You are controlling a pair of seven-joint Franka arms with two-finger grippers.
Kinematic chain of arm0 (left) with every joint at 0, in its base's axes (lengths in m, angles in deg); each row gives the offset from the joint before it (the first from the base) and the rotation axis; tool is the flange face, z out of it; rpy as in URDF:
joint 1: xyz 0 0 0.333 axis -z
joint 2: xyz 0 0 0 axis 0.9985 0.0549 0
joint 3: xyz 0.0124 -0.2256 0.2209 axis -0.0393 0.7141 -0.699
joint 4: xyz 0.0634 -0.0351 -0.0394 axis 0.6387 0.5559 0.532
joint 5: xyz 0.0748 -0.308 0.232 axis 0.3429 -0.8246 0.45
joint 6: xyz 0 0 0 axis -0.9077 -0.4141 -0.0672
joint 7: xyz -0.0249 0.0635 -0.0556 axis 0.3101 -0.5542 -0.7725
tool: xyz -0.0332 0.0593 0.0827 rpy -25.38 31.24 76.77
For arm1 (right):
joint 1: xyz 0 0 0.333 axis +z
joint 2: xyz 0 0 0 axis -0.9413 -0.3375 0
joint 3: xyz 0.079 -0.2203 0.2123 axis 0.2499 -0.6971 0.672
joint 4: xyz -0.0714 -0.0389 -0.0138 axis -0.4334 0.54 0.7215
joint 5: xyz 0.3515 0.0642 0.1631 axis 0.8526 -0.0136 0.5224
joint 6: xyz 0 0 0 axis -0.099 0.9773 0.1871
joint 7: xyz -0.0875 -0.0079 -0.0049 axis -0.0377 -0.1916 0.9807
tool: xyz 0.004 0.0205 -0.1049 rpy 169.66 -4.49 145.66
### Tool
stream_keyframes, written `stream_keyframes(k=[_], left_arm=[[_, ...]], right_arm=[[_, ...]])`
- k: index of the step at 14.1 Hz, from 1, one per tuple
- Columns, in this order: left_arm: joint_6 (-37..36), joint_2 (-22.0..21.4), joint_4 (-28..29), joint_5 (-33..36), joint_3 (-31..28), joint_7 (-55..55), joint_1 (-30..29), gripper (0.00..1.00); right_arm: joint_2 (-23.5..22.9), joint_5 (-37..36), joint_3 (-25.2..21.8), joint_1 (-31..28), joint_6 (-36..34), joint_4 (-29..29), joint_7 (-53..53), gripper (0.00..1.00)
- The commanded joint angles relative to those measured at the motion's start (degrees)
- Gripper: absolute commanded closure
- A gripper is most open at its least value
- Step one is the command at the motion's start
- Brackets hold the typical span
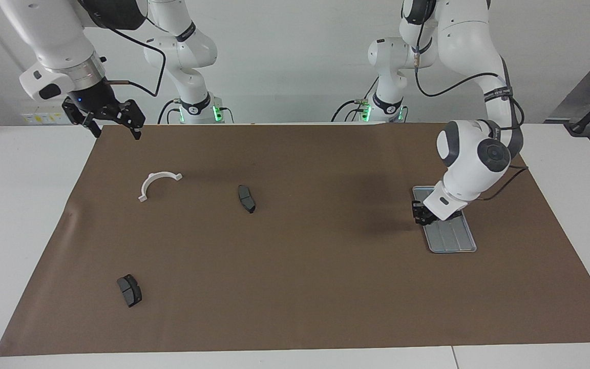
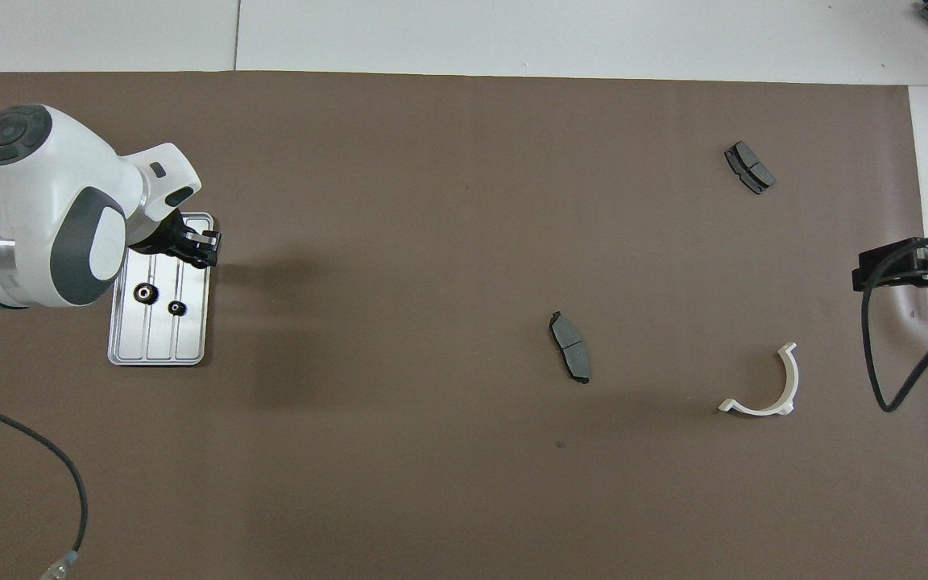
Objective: Pick bearing gear from pile to tray
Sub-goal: 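Lower the gear into the tray and open the left gripper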
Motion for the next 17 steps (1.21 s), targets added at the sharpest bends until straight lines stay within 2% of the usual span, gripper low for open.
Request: stream_keyframes(k=[1, 6, 9, 10, 12, 13, 16, 17], left_arm=[[4.33, -2.86, 5.32, -0.78, 0.26, -2.19, -0.51, 1.00], [10.22, -3.39, 8.84, -0.69, 0.26, -2.54, -3.58, 1.00], [10.94, -3.39, 9.20, -0.69, 0.26, -2.28, -4.19, 0.99], [10.94, -3.39, 9.11, -0.69, 0.26, -1.93, -4.28, 0.83], [10.94, -3.22, 8.50, -0.78, 0.26, -1.49, -4.29, 0.41], [10.76, -3.04, 7.80, -0.78, 0.26, -0.97, -4.29, 0.28], [8.92, -3.04, 5.69, -0.78, 0.26, -0.43, -4.20, 0.08], [7.78, -3.13, 4.64, -0.78, 0.26, -0.43, -4.11, 0.06]], right_arm=[[0.75, 0.30, -0.01, -0.20, -0.50, -0.46, 1.27, 0.00], [0.75, 0.30, 0.08, -0.20, -0.50, -0.46, 1.27, 0.00], [0.75, 0.30, 0.08, -0.20, -0.50, -0.46, 1.27, 0.00], [0.75, 0.30, 0.08, -0.20, -0.50, -0.46, 1.27, 0.00], [0.75, 0.30, 0.08, -0.20, -0.42, -0.46, 1.27, 0.00], [0.75, 0.30, 0.08, -0.20, -0.50, -0.46, 1.27, 0.00], [0.75, 0.30, 0.08, -0.20, -0.50, -0.54, 1.27, 0.00], [0.75, 0.30, 0.08, -0.20, -0.50, -0.46, 1.27, 0.00]])
